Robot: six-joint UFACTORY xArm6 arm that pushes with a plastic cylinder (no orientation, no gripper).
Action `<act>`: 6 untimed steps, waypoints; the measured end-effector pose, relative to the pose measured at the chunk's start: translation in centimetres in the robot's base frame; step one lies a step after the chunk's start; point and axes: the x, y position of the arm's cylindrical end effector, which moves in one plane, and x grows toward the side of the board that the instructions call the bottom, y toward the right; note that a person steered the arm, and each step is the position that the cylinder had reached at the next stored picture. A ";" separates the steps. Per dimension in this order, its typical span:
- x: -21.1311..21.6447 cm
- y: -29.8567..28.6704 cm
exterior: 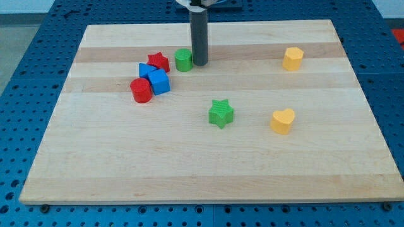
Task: Point your arm towards green star
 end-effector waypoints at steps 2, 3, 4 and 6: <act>0.3 -3.4; 0.3 0.3; 0.4 8.6; 7.2 20.7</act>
